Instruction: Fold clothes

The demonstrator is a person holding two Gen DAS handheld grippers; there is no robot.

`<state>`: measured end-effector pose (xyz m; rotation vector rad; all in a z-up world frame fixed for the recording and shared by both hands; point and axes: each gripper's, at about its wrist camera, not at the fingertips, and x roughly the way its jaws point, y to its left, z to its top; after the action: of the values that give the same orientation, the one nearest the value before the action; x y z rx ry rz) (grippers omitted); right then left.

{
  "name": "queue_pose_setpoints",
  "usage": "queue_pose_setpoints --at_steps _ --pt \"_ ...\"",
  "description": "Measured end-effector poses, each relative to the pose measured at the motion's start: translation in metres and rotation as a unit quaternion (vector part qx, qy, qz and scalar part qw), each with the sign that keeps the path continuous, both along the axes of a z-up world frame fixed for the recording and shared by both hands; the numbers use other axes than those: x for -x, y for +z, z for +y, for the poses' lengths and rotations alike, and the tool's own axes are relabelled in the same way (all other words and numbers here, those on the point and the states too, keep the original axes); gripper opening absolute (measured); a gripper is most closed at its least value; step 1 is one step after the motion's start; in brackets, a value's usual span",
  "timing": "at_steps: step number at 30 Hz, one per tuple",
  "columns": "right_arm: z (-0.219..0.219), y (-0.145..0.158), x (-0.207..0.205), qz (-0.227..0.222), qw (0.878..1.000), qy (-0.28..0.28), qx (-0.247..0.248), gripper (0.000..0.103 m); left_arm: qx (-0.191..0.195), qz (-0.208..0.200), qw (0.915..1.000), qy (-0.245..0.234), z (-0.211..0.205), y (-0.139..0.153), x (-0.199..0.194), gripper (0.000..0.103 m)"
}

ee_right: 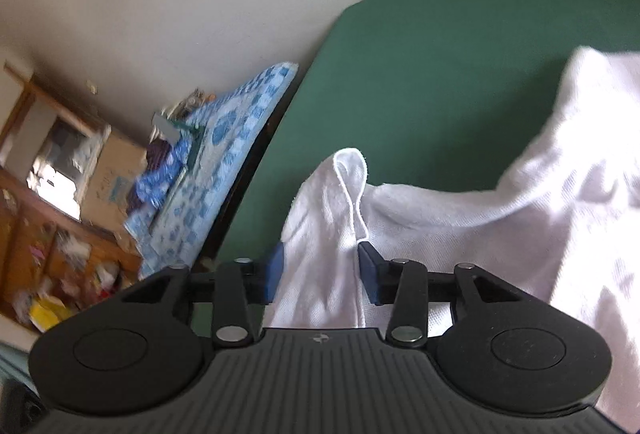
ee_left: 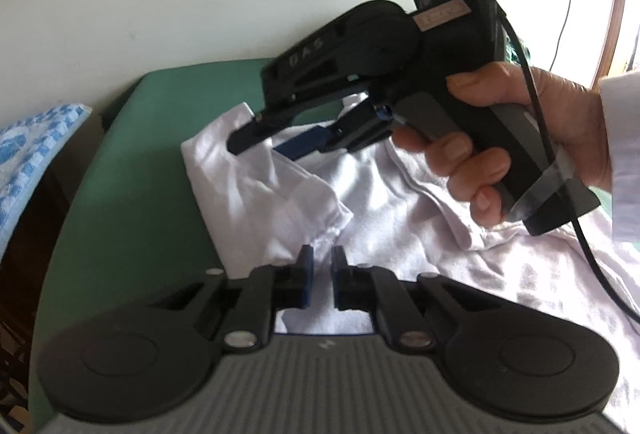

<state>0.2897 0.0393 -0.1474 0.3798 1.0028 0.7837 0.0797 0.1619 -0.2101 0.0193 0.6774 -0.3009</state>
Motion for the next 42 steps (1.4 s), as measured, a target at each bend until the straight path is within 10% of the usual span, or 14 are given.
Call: queue_pose_setpoints --at_steps 5,7,9,11,13,15,21,27,42 --pt "-0.010 0.003 0.000 0.020 1.000 0.017 0.009 0.006 0.021 0.009 0.9997 -0.002 0.008 0.002 0.004 0.005" --pt "-0.014 0.004 0.000 0.021 1.000 0.010 0.004 0.014 0.028 0.013 0.9995 -0.006 0.008 0.002 0.007 0.005" --pt "-0.017 0.003 0.002 0.021 1.000 0.004 -0.001 0.056 0.029 0.016 0.9994 -0.008 0.007 0.002 0.005 0.005" --pt "-0.013 0.002 0.006 0.002 1.000 0.020 -0.001 0.059 0.035 0.018 0.9992 -0.005 0.007 0.002 0.005 0.006" --pt "-0.007 0.003 0.010 -0.030 0.999 0.036 0.017 0.046 0.044 0.021 0.9988 -0.002 0.010 0.001 0.006 0.006" --pt "-0.003 0.001 0.009 -0.031 0.998 0.037 0.031 0.006 0.044 0.022 0.9988 0.000 0.013 0.001 0.009 0.006" --pt "-0.027 0.023 0.013 -0.015 1.000 -0.014 -0.021 0.005 0.036 0.012 0.9993 -0.004 0.015 0.009 0.033 0.007" --pt "-0.020 0.056 0.023 -0.007 0.999 -0.044 0.014 0.005 0.055 0.014 0.9983 -0.009 0.014 0.022 0.086 0.029" --pt "-0.044 0.104 0.028 -0.014 0.995 -0.093 -0.019 0.005 0.104 0.108 0.9845 0.091 0.041 0.024 0.254 0.047"
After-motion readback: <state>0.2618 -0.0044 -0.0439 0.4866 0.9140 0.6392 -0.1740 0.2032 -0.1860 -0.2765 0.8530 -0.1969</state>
